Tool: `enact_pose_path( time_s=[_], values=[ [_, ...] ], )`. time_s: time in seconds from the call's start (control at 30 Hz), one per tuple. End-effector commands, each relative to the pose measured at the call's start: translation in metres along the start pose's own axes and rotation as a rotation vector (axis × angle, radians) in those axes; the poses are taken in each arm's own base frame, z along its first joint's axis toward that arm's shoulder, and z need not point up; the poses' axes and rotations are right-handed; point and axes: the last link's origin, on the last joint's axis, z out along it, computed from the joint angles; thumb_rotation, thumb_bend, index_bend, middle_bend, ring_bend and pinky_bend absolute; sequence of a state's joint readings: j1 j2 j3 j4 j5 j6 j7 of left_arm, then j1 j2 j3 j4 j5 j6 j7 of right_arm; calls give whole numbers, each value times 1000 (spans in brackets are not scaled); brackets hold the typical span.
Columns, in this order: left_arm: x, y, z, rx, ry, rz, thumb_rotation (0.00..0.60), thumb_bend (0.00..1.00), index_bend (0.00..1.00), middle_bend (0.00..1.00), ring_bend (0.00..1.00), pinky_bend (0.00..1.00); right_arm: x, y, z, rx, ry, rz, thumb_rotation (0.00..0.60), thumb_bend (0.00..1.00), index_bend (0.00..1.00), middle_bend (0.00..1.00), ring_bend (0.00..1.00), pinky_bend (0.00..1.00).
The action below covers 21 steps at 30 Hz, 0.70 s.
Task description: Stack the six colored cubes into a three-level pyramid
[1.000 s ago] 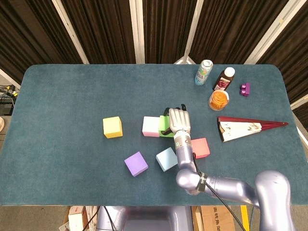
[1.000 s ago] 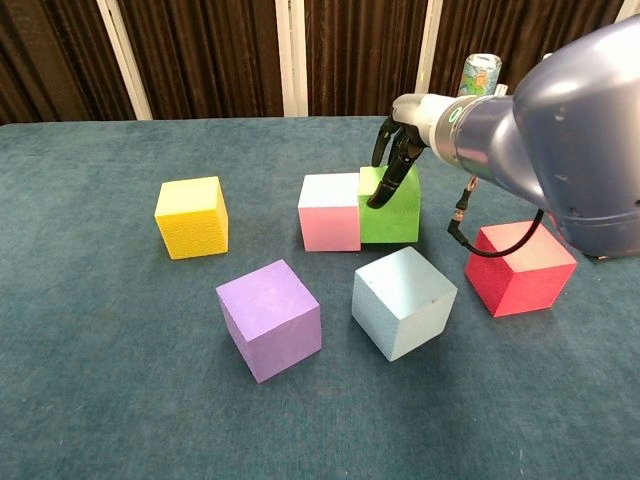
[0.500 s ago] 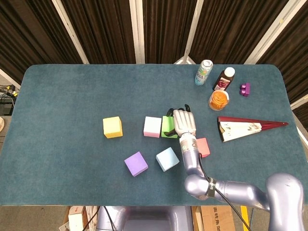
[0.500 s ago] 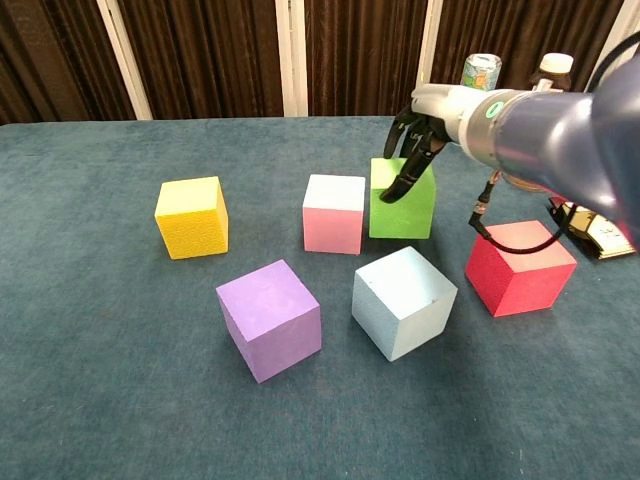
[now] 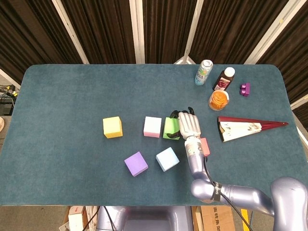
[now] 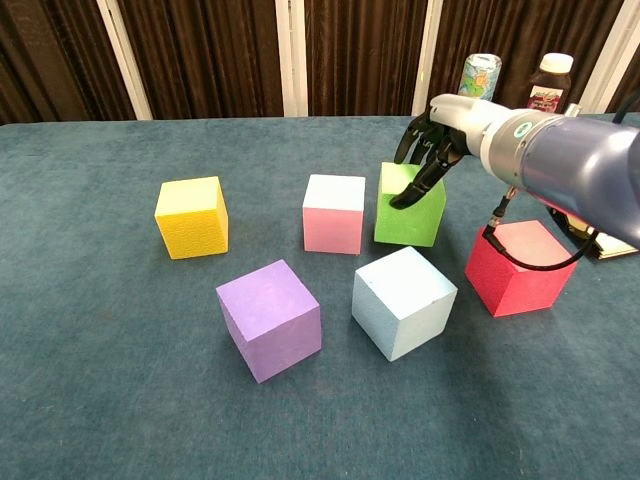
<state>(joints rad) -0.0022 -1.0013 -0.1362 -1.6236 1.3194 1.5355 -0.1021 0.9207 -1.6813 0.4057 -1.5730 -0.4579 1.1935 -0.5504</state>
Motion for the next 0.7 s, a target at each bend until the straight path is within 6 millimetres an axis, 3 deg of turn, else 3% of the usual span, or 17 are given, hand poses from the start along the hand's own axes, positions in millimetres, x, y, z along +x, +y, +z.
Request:
enact_pose_path(
  time_s=[0.03, 0.7],
  values=[
    [0, 0, 0, 5, -1, 0, 600, 382, 48, 0, 0, 0, -3, 3, 0, 0, 3, 8, 600, 229, 427, 466, 251, 0],
    [1, 1, -2, -3, 7, -9, 600, 382, 48, 0, 0, 0, -13, 4, -1, -7, 51, -80, 600, 228, 427, 466, 250, 0]
  ],
)
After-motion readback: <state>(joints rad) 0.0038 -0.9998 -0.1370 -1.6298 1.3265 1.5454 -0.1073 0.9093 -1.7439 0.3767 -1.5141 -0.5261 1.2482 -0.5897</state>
